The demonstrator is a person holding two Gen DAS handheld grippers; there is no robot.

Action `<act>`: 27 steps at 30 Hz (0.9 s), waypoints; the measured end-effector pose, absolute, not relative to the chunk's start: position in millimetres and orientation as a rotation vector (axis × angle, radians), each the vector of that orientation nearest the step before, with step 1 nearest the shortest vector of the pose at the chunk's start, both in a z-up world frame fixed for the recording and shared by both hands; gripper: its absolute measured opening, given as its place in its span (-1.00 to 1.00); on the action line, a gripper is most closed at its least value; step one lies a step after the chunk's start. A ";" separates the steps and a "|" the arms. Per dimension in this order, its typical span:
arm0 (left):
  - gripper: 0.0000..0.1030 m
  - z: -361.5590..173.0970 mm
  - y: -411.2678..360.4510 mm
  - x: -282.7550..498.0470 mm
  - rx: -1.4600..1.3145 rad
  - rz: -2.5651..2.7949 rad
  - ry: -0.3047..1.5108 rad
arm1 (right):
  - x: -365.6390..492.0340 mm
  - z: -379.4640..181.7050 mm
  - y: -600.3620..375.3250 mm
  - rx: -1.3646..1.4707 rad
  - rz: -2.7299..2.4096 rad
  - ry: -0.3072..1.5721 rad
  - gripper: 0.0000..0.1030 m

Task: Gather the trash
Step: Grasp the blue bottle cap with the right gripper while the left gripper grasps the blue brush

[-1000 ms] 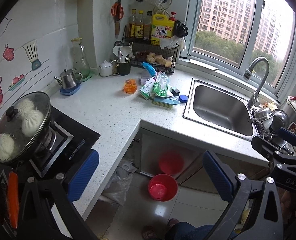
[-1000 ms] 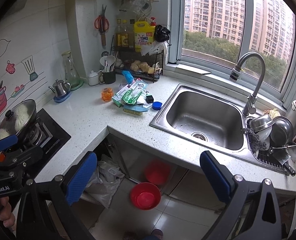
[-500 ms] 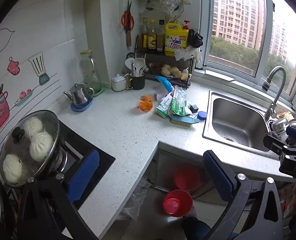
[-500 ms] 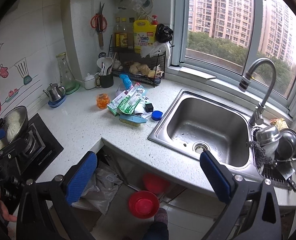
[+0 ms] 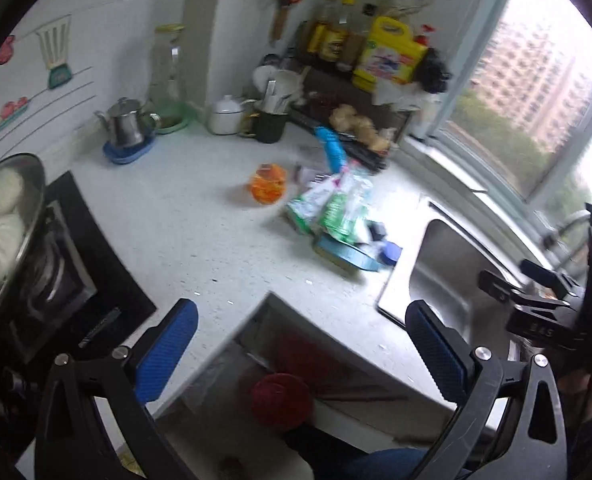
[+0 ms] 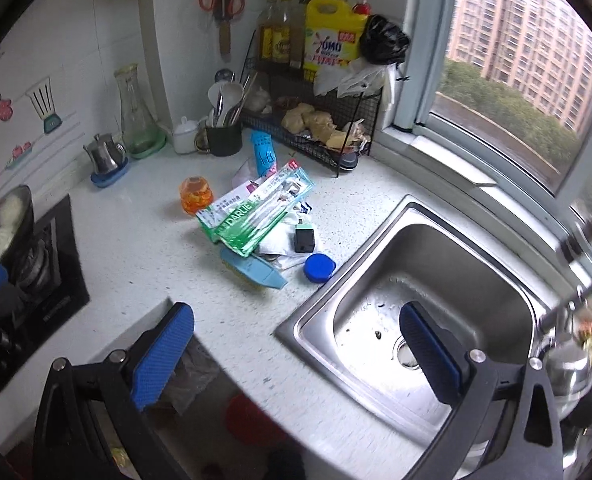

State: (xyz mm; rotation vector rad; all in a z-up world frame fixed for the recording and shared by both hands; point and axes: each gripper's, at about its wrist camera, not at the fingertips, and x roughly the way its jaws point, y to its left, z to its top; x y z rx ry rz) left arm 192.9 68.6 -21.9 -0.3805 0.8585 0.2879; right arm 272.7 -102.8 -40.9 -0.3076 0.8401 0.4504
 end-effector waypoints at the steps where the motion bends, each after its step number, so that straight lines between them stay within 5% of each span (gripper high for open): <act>1: 1.00 -24.3 66.6 200.9 -0.355 0.332 0.869 | 284.6 -46.5 -102.8 -0.327 0.465 0.854 1.00; 14: 1.00 -70.7 54.9 290.4 -0.281 0.565 1.014 | 405.9 -138.6 -84.0 -0.554 0.630 1.088 0.98; 17: 1.00 -87.0 52.6 307.1 -0.303 0.552 1.056 | 428.6 -161.3 -80.4 -0.599 0.669 1.147 0.78; 27: 1.00 -119.6 46.9 344.1 -0.286 0.502 1.095 | 459.5 -195.8 -78.4 -0.667 0.731 1.252 0.58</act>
